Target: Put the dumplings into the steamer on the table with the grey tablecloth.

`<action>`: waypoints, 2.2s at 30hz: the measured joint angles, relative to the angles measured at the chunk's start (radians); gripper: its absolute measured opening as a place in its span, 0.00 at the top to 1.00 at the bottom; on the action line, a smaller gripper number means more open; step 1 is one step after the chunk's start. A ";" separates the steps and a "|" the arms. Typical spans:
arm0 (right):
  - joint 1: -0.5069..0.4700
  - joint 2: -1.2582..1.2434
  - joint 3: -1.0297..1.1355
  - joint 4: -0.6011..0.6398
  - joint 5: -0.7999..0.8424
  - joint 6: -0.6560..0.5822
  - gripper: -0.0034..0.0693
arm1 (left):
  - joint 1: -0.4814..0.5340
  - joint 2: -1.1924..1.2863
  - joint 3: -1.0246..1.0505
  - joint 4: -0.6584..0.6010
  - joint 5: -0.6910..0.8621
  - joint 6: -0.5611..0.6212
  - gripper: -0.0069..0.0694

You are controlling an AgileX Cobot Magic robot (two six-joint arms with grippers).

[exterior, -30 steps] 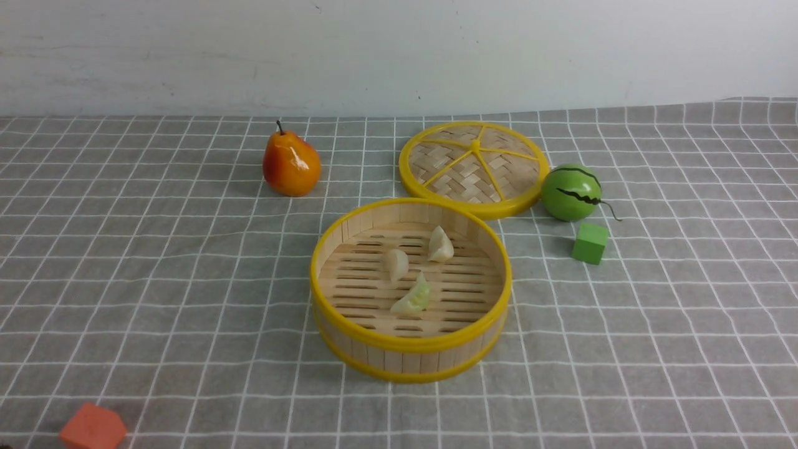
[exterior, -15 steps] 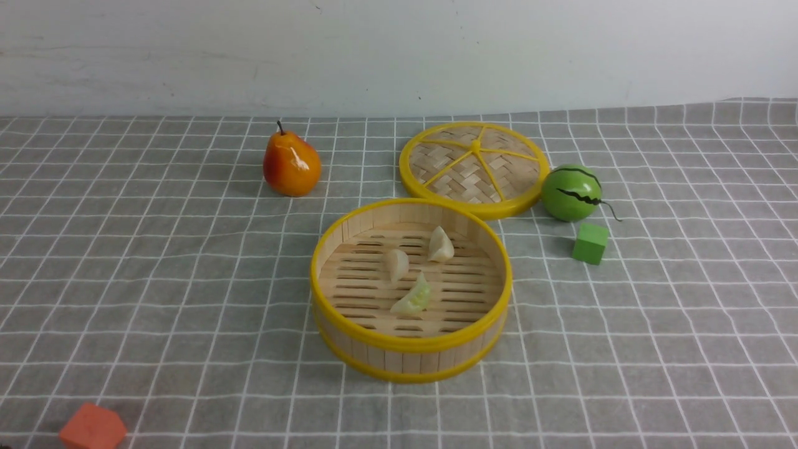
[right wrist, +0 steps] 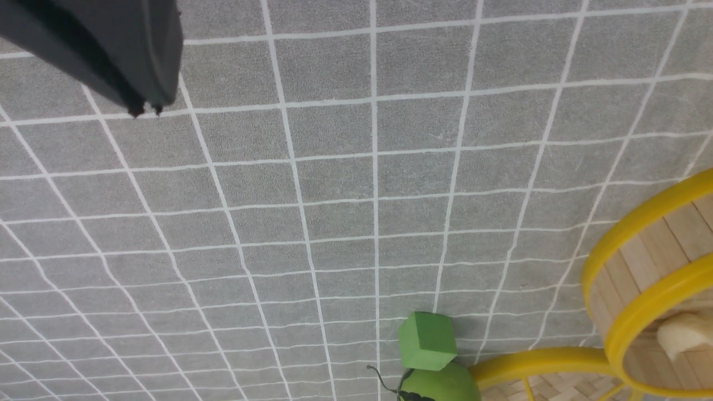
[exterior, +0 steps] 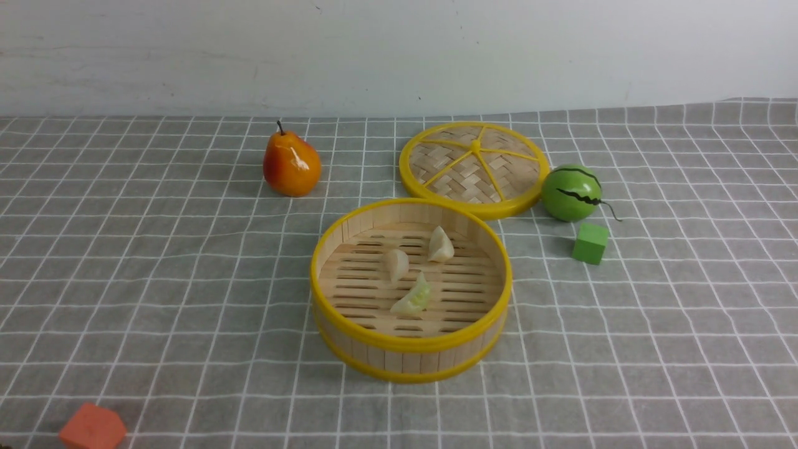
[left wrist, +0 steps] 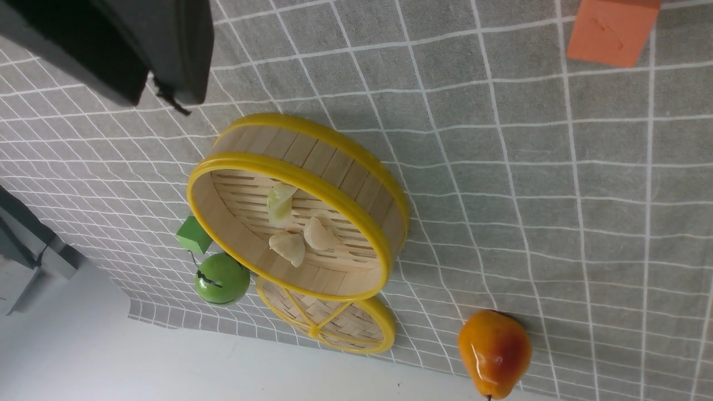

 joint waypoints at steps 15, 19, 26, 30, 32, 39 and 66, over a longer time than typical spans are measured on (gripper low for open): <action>0.000 0.000 0.000 0.001 0.000 0.000 0.96 | 0.063 0.000 0.074 0.029 -0.063 0.039 0.88; 0.000 0.000 0.000 0.001 0.000 0.000 0.95 | 0.228 0.000 0.141 -0.064 -0.171 0.237 0.93; 0.000 0.000 0.000 0.001 0.000 0.000 0.94 | 0.549 0.000 0.295 -0.241 -0.405 0.521 0.93; 0.000 0.000 0.000 0.001 0.000 0.000 0.94 | 0.611 0.000 0.327 -0.251 -0.381 0.488 0.93; 0.000 0.000 0.000 0.001 0.000 0.000 0.94 | 0.615 0.000 0.329 -0.254 -0.343 0.455 0.93; 0.000 -0.001 0.000 0.001 0.000 0.000 0.94 | 0.669 0.000 0.330 -0.269 -0.222 0.430 0.93; 0.000 -0.002 0.000 0.001 0.000 0.001 0.91 | 0.708 0.000 0.331 -0.280 -0.218 0.491 0.93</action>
